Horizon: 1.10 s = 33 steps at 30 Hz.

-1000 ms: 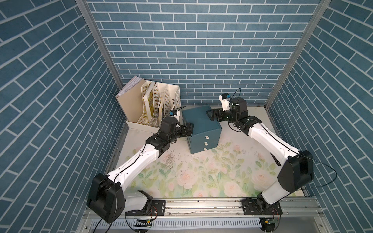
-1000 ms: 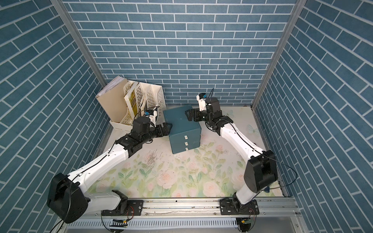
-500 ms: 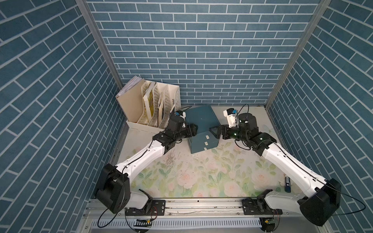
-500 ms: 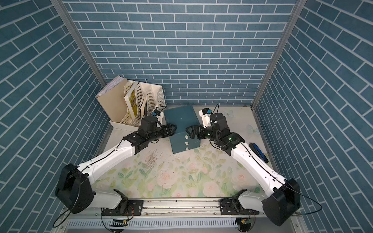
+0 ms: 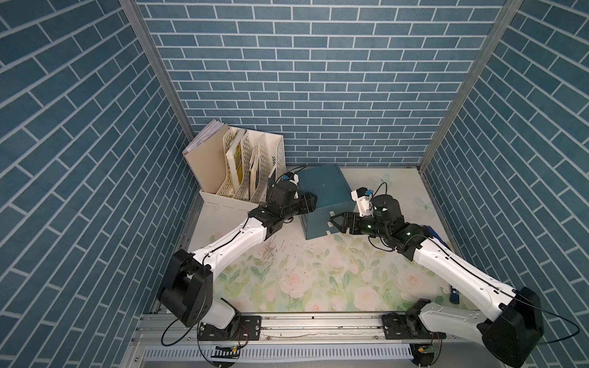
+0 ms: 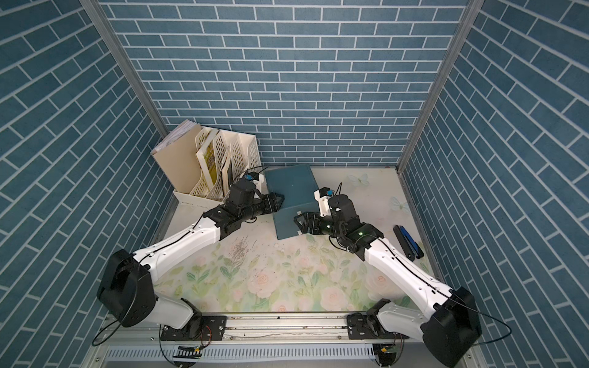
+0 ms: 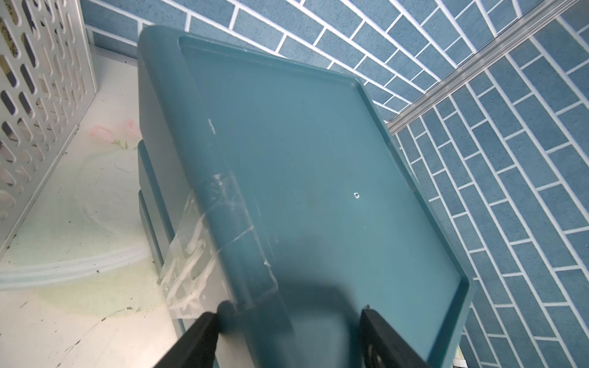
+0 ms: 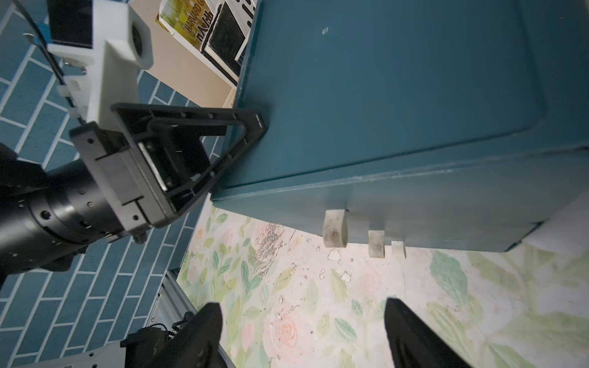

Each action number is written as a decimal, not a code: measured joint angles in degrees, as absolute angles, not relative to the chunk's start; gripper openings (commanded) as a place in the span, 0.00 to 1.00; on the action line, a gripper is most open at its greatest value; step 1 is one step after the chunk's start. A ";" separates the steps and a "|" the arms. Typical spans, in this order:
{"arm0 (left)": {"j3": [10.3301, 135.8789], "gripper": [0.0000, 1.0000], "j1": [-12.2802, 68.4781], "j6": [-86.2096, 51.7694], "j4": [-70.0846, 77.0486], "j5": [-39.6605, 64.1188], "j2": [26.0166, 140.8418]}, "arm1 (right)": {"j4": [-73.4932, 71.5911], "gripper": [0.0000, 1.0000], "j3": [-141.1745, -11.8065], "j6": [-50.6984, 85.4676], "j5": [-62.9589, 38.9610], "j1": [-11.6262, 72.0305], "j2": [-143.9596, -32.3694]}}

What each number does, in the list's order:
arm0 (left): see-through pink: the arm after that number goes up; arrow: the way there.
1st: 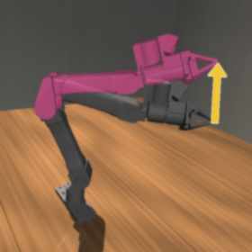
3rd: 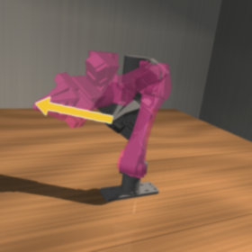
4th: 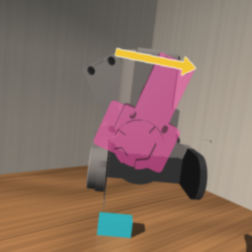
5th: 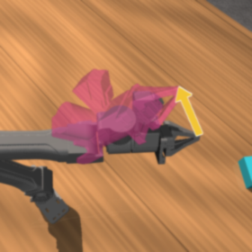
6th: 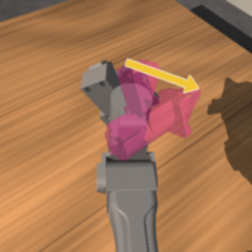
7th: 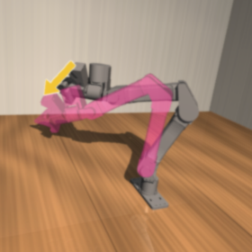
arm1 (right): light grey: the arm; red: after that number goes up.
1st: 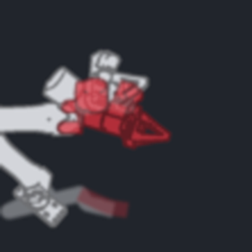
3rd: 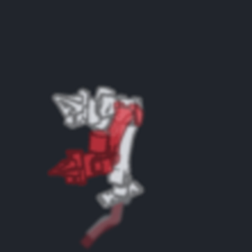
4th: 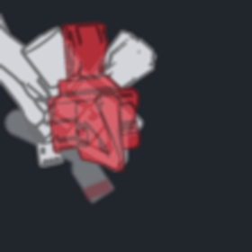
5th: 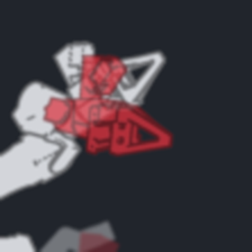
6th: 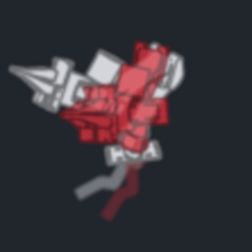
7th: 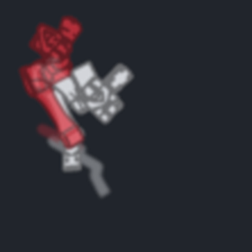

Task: Take the seed bags out of the drawer
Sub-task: Open the drawer in the storage box.

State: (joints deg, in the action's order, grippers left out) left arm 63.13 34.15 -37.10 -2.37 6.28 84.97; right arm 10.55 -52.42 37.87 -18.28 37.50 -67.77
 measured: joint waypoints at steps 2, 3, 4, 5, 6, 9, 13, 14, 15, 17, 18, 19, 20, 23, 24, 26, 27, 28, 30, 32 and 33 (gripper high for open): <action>63.20 0.74 34.17 -37.12 -2.44 6.17 84.97 | 8.99 0.76 -52.23 38.54 -18.15 37.50 -69.23; 63.20 0.74 34.17 -37.12 -2.46 6.11 84.97 | 8.05 0.74 -52.18 38.92 -18.00 37.50 -70.06; 63.20 0.74 34.17 -37.12 -2.48 6.07 84.97 | 7.29 0.72 -52.18 39.29 -17.85 37.50 -70.83; 63.20 0.74 34.17 -37.12 -2.46 6.07 84.97 | 6.68 0.70 -52.18 39.44 -17.80 37.50 -71.37; 63.20 0.74 34.17 -37.15 -2.48 6.04 84.97 | 5.98 0.69 -52.18 39.72 -17.78 37.50 -71.96; 63.20 0.74 34.20 -37.15 -2.48 5.98 84.97 | 4.01 0.64 -52.16 40.64 -17.80 37.47 -73.49; 63.20 0.74 34.28 -37.17 -2.48 5.72 84.97 | 1.96 0.59 -51.55 41.65 -17.80 37.41 -74.15; 63.20 0.74 34.28 -37.17 -2.48 5.65 84.97 | 1.43 0.57 -51.37 41.98 -17.80 37.32 -74.15; 63.20 0.74 34.28 -37.17 -2.48 5.63 84.97 | 0.80 0.55 -51.18 42.33 -17.80 37.17 -74.15; 63.20 0.74 34.28 -37.21 -2.48 5.63 84.97 | -0.45 0.53 -50.68 43.09 -17.78 36.99 -74.15; 63.20 0.74 34.28 -37.23 -2.48 5.63 84.97 | -1.02 0.51 -50.37 43.44 -17.80 36.88 -74.15; 63.20 0.74 34.30 -37.28 -2.48 5.63 84.97 | -1.83 0.50 -49.87 43.86 -17.78 36.67 -74.15; 63.20 0.74 34.30 -37.30 -2.50 5.61 84.97 | -2.35 0.49 -49.47 44.25 -17.78 36.45 -74.15; 63.20 0.74 34.30 -37.30 -2.50 5.61 84.97 | -3.90 0.46 -47.99 45.67 -17.82 35.59 -74.15; 63.20 0.74 34.30 -37.30 -2.50 5.61 84.97 | -4.36 0.45 -47.55 46.26 -17.82 35.38 -74.15; 63.20 0.74 34.30 -37.30 -2.52 5.61 84.97 | -5.26 0.45 -46.92 46.94 -17.89 35.05 -74.15; 63.20 0.74 34.30 -37.30 -2.52 5.61 84.97 | -5.63 0.44 -46.76 47.55 -18.04 34.85 -74.15; 63.20 0.74 34.30 -37.30 -2.52 5.63 84.97 | -6.07 0.45 -46.70 47.81 -18.13 34.79 -74.15; 63.20 0.74 34.30 -37.30 -2.52 5.61 84.97 | -7.29 0.44 -46.63 48.34 -18.28 34.68 -74.15; 63.20 0.74 34.33 -37.30 -2.52 5.61 84.97 | -8.51 0.44 -46.63 49.10 -18.46 34.54 -74.15; 63.20 0.74 34.33 -37.30 -2.55 5.61 84.97 | -9.02 0.44 -46.63 49.32 -18.59 34.52 -74.15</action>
